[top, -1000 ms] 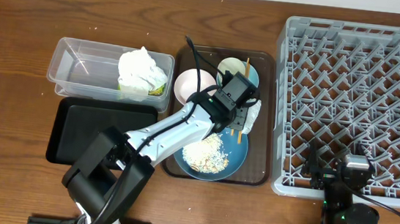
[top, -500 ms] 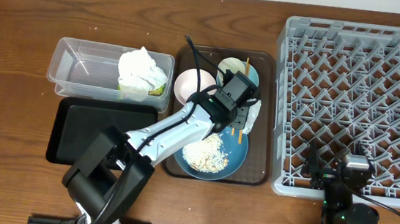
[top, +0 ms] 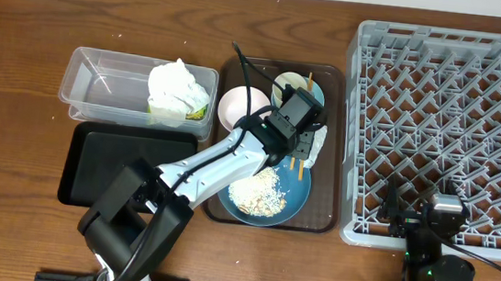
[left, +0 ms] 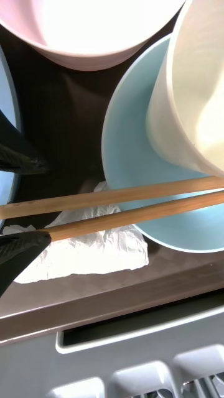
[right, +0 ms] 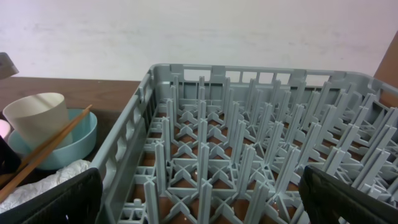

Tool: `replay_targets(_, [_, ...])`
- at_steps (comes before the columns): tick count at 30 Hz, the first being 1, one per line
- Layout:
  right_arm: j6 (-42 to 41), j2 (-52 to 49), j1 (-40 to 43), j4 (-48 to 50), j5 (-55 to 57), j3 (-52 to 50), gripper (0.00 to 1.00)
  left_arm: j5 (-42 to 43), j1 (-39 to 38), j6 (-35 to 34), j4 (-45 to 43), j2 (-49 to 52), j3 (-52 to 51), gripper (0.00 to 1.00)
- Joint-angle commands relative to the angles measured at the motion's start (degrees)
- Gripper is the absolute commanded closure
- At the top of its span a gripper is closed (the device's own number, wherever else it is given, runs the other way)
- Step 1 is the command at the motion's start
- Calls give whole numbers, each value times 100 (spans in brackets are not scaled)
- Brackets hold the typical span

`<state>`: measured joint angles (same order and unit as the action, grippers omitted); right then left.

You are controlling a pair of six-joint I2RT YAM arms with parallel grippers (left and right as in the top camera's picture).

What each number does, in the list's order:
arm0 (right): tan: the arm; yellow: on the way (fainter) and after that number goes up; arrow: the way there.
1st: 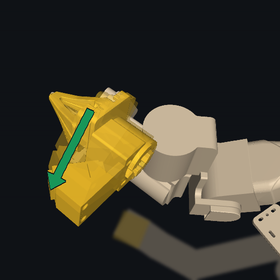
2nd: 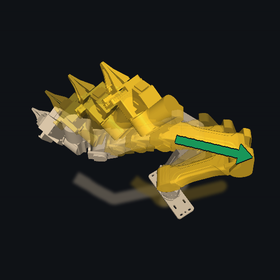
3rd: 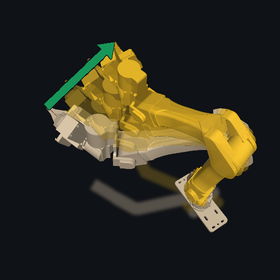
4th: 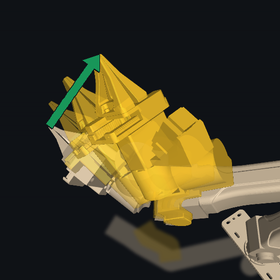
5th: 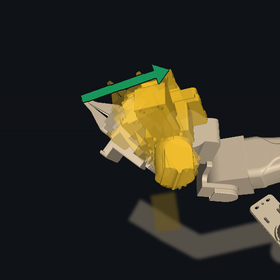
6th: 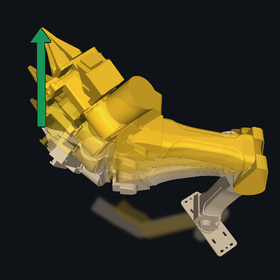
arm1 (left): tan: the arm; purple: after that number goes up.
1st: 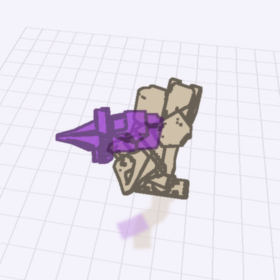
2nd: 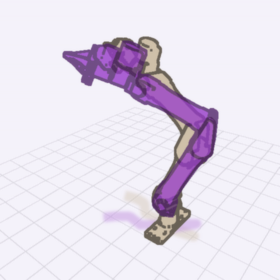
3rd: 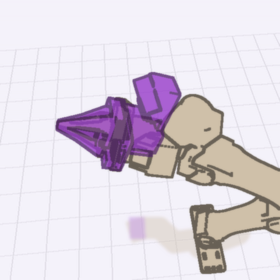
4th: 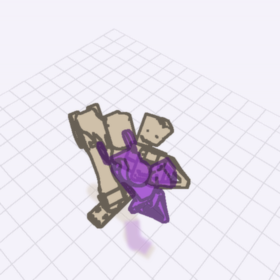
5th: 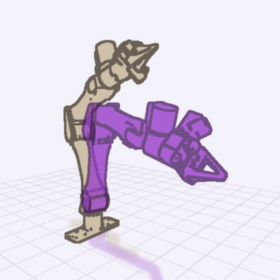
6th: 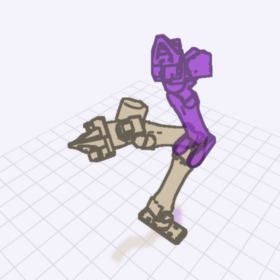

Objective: Sort waste into correct bins and load items into the dishwasher rack
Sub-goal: 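Lower the left gripper and pinch the chopsticks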

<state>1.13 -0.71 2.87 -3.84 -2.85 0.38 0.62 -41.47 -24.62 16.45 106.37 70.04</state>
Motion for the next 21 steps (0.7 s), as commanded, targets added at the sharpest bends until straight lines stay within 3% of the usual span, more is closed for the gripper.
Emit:
replay_targets(1, [22,22,15,-22,-22,-7,1,-114,-13,107,20,26,-35,70])
replay_targets(21, [22,22,15,-22,-22,-7,1,-111,-13,103,-28,85,-157,70])
